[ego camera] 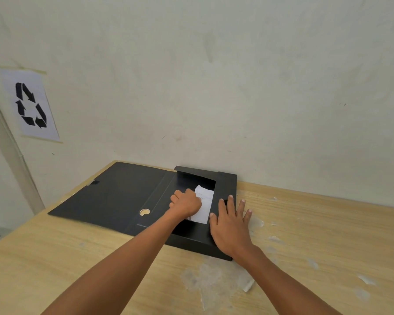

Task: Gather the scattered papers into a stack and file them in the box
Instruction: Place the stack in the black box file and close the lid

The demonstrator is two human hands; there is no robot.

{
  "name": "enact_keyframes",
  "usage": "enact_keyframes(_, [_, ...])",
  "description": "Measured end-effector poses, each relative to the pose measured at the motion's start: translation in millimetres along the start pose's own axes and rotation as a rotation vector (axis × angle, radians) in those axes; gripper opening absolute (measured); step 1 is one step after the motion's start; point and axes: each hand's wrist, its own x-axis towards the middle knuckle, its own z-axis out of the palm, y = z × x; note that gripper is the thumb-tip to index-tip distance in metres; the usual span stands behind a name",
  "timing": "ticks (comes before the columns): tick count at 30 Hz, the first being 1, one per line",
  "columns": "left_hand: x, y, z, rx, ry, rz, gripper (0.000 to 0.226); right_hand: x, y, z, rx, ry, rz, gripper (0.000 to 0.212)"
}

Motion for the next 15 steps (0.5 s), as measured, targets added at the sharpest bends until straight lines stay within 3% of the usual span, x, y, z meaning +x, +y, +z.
enact_keyframes(6, [-9,-56,-40,0.040,0.161,0.043,0.039,-5,-12,-10,-0.173,0.038,-0.027,0.059])
enact_keyframes(9, [-13,-97,-66,0.066,0.219,-0.015,0.037,-8,-33,-10,-0.186,0.089,-0.158,0.057])
enact_keyframes(11, [-15,-126,-80,0.080,0.245,-0.084,0.037,-14,-47,-2,-0.112,0.056,-0.236,0.067])
enact_keyframes(15, [-19,-181,-96,0.122,0.239,-0.250,0.035,-19,-54,11,-0.138,0.048,-0.271,0.109])
